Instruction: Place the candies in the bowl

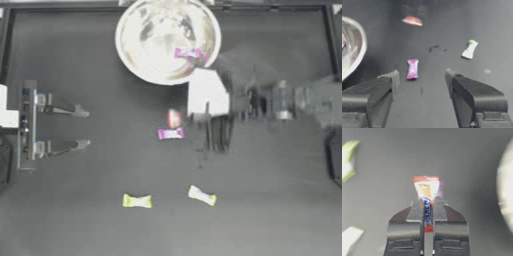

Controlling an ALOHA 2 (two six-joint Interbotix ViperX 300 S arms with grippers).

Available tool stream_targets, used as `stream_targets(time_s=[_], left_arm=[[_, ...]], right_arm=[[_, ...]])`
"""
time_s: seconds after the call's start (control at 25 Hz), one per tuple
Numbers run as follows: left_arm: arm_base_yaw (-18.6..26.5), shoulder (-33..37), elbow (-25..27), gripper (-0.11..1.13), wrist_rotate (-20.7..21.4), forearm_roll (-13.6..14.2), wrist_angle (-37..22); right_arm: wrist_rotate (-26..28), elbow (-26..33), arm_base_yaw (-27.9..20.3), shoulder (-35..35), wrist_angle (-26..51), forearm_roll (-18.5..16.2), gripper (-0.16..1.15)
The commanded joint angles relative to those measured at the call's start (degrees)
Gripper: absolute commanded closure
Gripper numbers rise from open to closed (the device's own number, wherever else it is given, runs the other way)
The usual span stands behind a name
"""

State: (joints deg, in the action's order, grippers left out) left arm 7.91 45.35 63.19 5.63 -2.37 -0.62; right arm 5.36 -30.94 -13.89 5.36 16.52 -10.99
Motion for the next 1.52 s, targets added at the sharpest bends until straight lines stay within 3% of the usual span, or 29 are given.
stream_targets(time_s=[0.04, 0.36, 0.76, 0.92, 1.16, 1.24, 1.52], left_arm=[[0.09, 0.09, -0.44, 0.11, -0.44, -0.18, 0.26], [0.09, 0.09, -0.35, 0.11, -0.79, -0.18, 0.18], [0.09, 0.09, -0.35, 0.11, -0.79, -0.18, 0.26], [0.09, 0.09, -0.35, 0.11, -0.88, -0.18, 0.26], [0.18, 0.09, -0.26, 0.11, -0.88, -0.18, 0.26], [0.09, 0.09, -0.26, 0.11, -0.88, -0.18, 0.26], [0.09, 0.35, -0.35, 0.11, -0.88, -0.18, 0.26]], right_arm=[[0.00, 1.23, -4.92, 1.23, -4.66, -1.93, 0.72], [0.00, 5.01, -14.06, -3.60, -12.57, -4.92, 0.72], [0.09, 13.62, -17.40, -14.94, -12.57, -7.56, 0.70], [0.09, 14.59, -17.40, -16.96, -12.66, -7.65, 0.56], [0.09, 14.85, -17.58, -17.14, -12.92, -7.82, 0.03], [0.26, 14.85, -17.58, -17.05, -12.83, -7.65, -0.08], [0.35, 13.45, -16.79, -13.36, -12.30, -6.94, -0.02]])
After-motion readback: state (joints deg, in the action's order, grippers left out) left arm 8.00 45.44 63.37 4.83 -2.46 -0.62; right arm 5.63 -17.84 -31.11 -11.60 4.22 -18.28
